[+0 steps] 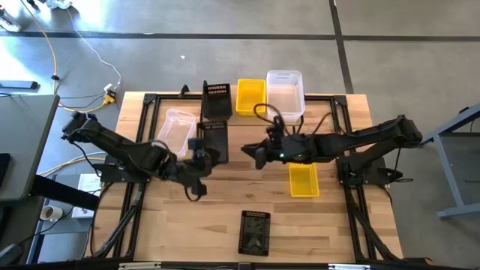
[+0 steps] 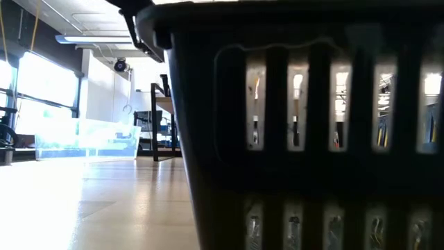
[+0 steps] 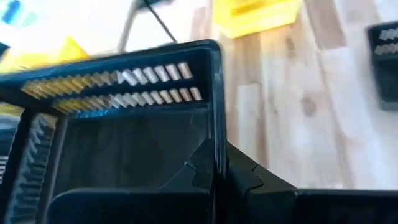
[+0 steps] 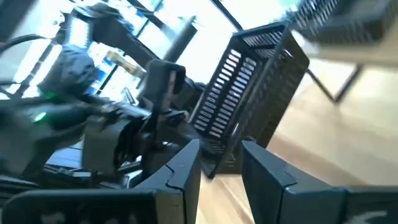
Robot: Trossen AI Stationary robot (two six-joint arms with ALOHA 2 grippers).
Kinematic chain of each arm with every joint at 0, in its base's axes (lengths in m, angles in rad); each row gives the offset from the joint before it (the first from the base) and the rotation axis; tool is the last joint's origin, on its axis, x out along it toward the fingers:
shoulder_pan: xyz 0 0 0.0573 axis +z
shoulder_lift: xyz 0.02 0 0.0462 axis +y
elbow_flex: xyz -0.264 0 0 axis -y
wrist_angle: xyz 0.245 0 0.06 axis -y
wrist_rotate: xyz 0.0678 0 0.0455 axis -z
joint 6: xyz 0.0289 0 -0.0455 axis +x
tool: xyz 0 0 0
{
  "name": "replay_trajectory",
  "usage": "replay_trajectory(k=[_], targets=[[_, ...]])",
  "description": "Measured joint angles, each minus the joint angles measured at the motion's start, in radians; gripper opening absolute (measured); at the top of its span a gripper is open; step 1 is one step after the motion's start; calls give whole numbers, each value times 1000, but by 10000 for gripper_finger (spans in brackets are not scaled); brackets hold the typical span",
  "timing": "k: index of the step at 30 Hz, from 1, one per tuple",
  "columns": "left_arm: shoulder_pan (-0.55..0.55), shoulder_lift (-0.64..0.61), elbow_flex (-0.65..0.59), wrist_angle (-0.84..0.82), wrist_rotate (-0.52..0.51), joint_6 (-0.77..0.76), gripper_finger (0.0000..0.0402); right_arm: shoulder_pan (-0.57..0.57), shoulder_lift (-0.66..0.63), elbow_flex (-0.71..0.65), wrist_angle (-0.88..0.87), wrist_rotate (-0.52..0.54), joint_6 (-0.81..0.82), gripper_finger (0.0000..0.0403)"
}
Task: Stack baskets on shelf by color
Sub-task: Stack the top black basket on top of the black basket on the shelf
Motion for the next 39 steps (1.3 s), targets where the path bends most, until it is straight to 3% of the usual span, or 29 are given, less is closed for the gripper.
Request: replay_trajectory(k=[9, 18, 29, 39], targets=[[202, -134, 0, 25, 7, 179, 0, -57, -139, 0, 9, 28, -249, 96], [448, -233, 1, 186, 183, 404, 0, -177, -248, 0, 9, 28, -425, 96], [724, -215, 3, 236, 551, 453, 0, -336, -300, 0, -18, 7, -500, 96], [839, -115, 170, 111, 666, 452, 0, -451, -301, 0, -53, -117, -500, 96]])
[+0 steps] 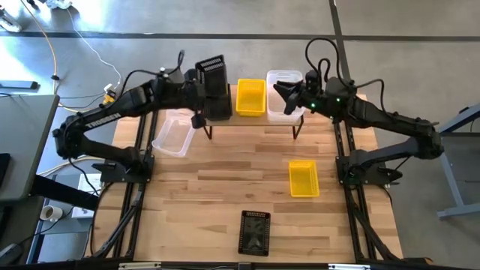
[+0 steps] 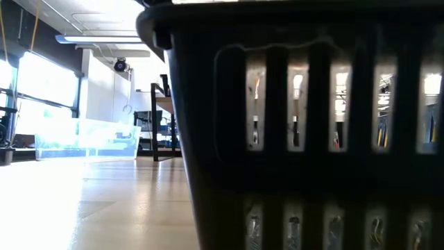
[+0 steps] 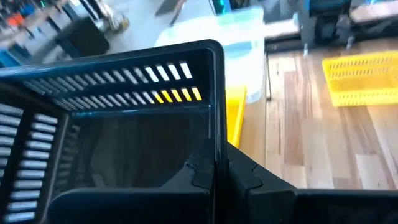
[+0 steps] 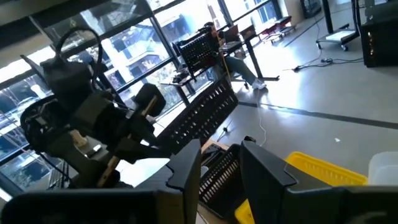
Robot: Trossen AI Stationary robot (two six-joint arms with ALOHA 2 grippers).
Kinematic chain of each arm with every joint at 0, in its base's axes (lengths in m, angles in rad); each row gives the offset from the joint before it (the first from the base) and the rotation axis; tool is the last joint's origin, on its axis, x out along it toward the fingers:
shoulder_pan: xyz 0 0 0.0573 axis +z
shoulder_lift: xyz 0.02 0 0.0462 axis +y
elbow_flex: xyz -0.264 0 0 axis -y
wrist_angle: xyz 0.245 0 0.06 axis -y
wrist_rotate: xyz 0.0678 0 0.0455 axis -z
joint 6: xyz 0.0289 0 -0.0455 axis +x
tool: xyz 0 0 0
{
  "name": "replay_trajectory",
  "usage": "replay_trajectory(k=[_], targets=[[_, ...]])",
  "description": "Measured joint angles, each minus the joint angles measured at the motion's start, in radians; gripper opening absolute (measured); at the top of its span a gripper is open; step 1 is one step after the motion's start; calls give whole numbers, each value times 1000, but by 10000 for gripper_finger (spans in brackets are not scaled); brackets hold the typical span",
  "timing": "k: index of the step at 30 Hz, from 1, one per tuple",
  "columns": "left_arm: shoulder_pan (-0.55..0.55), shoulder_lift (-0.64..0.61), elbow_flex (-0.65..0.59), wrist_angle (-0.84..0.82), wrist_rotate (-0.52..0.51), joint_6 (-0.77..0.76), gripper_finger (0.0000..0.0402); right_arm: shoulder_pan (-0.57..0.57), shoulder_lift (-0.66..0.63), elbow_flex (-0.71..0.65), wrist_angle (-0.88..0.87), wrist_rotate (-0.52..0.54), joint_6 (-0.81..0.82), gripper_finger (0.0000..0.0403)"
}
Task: Stack baskets on shelf by color
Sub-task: Stack the top black basket on top of the black basket on the shelf
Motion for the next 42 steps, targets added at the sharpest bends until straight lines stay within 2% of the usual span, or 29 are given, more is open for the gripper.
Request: replay_trajectory(k=[6, 14, 29, 42], targets=[[12, 84, 65, -107, 0, -46, 0, -40, 0, 0, -78, -44, 0, 96], [12, 149, 74, -173, 23, -52, 0, -63, 0, 0, -170, -48, 0, 96], [12, 211, 74, -242, 44, -7, 0, -66, 0, 0, -187, -47, 0, 96], [12, 276, 74, -256, 6, 62, 0, -66, 0, 0, -187, -43, 0, 96]])
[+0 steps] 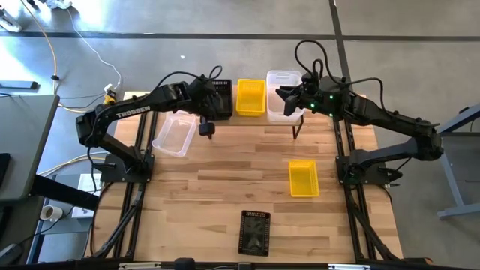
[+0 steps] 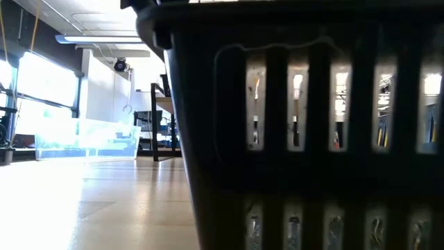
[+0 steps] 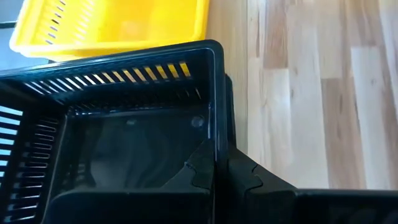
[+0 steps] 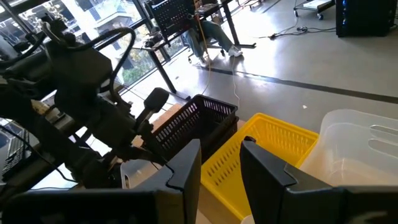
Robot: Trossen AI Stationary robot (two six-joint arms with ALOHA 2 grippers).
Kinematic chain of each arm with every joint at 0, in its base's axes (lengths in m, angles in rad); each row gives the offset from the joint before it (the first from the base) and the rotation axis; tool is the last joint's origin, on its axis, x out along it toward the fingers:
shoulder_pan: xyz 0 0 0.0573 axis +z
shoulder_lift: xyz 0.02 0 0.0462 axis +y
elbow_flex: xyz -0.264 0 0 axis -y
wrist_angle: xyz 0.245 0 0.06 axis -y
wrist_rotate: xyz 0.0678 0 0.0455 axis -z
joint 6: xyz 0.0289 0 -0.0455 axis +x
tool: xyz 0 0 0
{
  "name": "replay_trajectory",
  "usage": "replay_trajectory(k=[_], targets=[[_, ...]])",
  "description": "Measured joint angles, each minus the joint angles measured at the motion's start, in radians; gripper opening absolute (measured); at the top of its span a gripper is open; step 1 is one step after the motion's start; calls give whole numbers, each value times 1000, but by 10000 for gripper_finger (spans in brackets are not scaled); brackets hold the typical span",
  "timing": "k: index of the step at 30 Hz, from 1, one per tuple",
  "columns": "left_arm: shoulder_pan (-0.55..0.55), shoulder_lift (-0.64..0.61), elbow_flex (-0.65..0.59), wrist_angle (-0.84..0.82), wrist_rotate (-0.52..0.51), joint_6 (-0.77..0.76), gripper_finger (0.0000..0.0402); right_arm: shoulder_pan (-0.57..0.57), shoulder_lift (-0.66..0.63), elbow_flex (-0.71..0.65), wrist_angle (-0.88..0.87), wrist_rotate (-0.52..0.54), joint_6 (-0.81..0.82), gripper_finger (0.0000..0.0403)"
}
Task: Stack baskets on shelf by color
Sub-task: Stack the top black basket on top of the black basket on the shelf
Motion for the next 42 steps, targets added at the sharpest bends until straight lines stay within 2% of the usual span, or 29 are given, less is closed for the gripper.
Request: replay_trajectory(k=[10, 16, 25, 30, 35, 42], targets=[[0, 3, 0, -1, -15, 23, 23, 0, 0, 0, 0, 0, 0, 96], [0, 3, 0, 0, -16, 85, 63, 0, 0, 0, 0, 1, 8, 96], [2, -21, 0, -3, -18, 45, 131, 0, 0, 0, 0, 1, 8, 96], [2, -29, 0, -2, -90, 53, 157, 0, 0, 0, 0, 0, 8, 96], [2, -29, 0, -10, -199, 56, 165, 0, 0, 0, 0, -3, 8, 96], [-1, -33, 0, -9, -122, -2, 164, 0, 0, 0, -1, -50, 11, 96]])
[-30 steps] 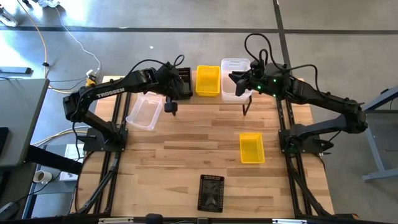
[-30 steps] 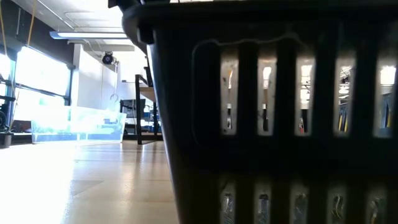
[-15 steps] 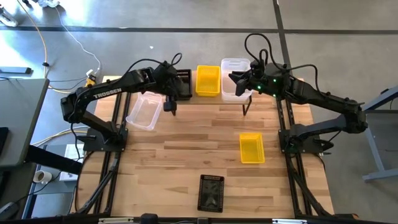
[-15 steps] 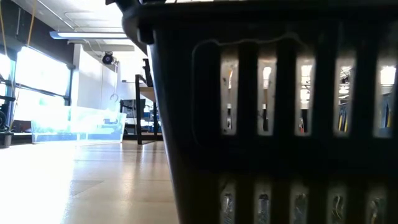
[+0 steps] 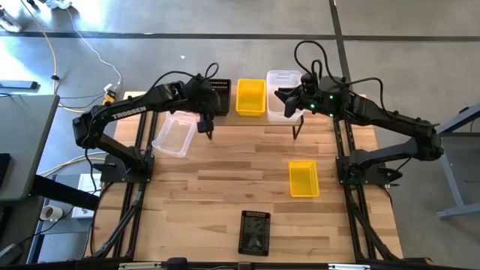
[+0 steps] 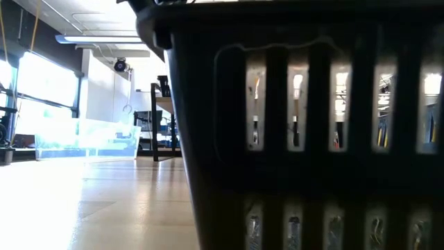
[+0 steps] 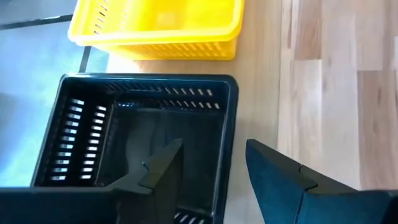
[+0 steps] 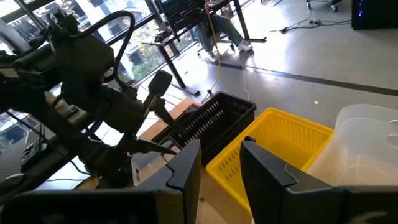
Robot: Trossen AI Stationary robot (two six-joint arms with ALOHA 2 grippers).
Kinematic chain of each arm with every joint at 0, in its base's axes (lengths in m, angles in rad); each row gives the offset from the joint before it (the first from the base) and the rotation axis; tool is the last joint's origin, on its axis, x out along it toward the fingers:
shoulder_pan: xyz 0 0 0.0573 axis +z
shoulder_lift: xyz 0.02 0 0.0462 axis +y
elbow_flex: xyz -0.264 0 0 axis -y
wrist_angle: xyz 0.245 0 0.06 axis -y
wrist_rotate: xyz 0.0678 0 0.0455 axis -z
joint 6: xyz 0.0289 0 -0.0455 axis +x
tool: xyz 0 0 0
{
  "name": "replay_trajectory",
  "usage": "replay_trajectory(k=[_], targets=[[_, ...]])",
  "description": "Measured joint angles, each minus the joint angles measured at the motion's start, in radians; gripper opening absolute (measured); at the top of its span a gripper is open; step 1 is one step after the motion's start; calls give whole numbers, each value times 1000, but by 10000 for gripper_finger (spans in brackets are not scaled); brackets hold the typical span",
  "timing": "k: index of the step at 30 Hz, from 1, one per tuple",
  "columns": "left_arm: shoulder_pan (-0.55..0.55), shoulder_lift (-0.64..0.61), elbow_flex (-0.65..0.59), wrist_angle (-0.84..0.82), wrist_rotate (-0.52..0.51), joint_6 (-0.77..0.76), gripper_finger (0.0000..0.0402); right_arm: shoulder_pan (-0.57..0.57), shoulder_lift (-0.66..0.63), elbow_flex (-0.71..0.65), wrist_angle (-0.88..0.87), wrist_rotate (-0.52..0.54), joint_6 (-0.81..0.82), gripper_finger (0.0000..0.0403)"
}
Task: Stack baskets on shelf by color
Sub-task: Stack the top black basket on top of the black basket on the shelf, then stack the yellow basket on top of the yellow baskets on the shelf
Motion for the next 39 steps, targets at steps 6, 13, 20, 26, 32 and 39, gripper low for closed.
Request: replay_trajectory(k=[6, 13, 20, 26, 32, 39], targets=[[-6, -10, 24, -14, -2, -44, 164, 3, 0, 0, -2, -7, -1, 96], [-9, -11, 179, -132, 9, -135, 164, 19, 0, 0, -109, -226, 0, 96], [-45, -39, 235, -272, 102, -216, 163, 117, 0, 0, -409, -312, 46, 96], [-114, -83, 233, -360, 142, -291, 163, 228, 0, 0, -574, -295, 146, 96], [-228, -173, 146, -358, 145, -390, 163, 358, 3, -1, -694, -295, 265, 96], [-359, -258, 35, -322, 117, -513, 163, 541, 14, -44, -759, -272, 363, 96]])
